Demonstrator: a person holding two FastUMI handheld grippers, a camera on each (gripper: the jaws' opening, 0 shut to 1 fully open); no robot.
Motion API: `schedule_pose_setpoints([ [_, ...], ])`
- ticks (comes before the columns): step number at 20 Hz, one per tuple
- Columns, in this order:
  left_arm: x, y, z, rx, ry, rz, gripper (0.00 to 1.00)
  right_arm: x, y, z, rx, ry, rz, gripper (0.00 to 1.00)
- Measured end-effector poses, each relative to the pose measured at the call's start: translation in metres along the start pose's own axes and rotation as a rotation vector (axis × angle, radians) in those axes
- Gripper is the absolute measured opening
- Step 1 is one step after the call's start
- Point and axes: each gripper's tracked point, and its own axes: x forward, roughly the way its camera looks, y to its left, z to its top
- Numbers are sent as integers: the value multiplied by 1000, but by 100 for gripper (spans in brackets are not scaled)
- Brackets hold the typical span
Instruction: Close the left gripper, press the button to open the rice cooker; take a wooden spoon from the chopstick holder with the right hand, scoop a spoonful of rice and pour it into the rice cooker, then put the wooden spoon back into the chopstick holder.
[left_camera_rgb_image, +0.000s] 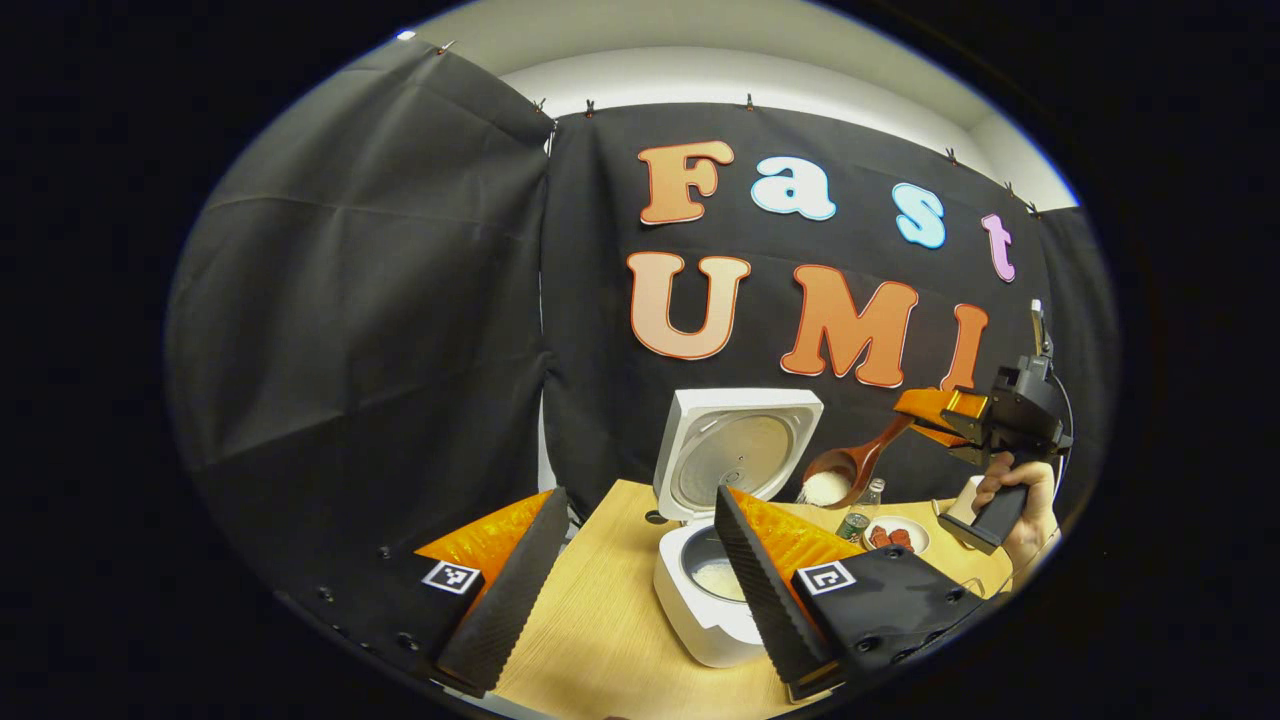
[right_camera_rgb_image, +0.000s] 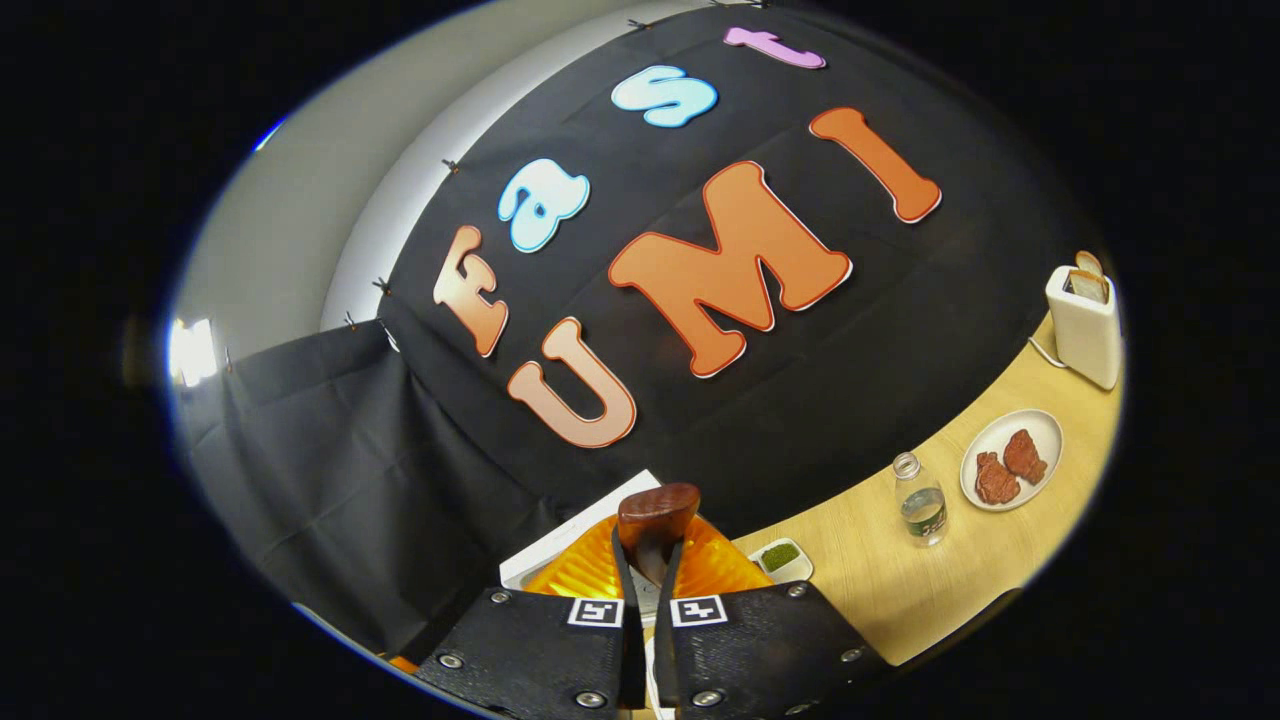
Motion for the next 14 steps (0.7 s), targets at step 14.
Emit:
schedule_pose_setpoints([
  [14, 5, 9, -6, -5, 16, 7, 99, 13, 25, -19, -239, 15, 55, 3],
])
